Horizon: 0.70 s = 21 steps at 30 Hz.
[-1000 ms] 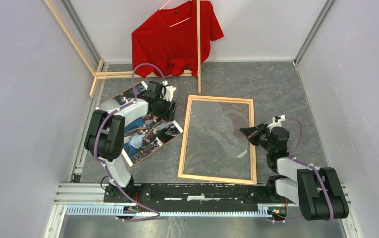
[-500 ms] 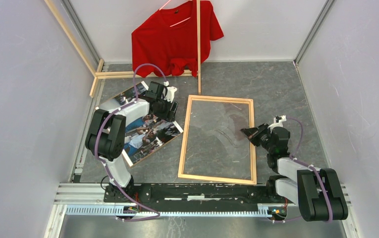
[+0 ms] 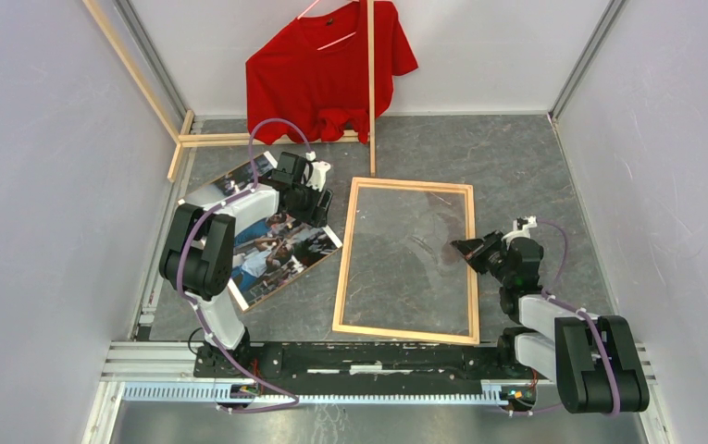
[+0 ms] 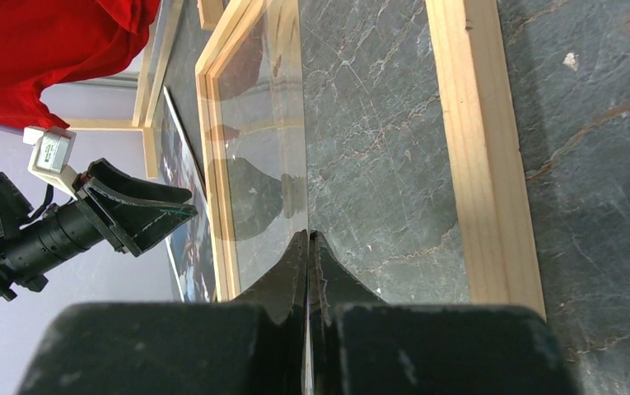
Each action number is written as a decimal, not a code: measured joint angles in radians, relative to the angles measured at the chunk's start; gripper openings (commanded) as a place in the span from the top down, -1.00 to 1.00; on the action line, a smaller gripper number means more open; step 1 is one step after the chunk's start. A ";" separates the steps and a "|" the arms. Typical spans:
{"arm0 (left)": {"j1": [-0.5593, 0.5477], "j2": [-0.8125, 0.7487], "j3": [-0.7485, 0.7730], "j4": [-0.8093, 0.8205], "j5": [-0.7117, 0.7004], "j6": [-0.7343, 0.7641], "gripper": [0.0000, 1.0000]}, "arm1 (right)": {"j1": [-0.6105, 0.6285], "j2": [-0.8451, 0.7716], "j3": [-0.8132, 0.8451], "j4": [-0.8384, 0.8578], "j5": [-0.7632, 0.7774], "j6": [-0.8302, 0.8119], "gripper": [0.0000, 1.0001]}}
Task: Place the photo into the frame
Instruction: Place the photo frame item in the photo frame.
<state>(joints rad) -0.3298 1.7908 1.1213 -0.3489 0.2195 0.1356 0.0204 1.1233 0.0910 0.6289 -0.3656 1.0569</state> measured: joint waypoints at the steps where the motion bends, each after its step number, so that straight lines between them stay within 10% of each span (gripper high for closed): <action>1: 0.000 0.000 0.000 0.000 0.000 0.000 -0.44 | -0.003 -0.003 -0.002 -0.002 0.000 0.000 1.00; 21: -0.009 0.014 0.000 0.002 0.000 0.000 -0.44 | -0.010 -0.006 -0.004 -0.003 0.000 0.000 1.00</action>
<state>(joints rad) -0.3389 1.8046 1.1213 -0.3473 0.2195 0.1356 0.0109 1.1172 0.0868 0.6262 -0.3656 1.0569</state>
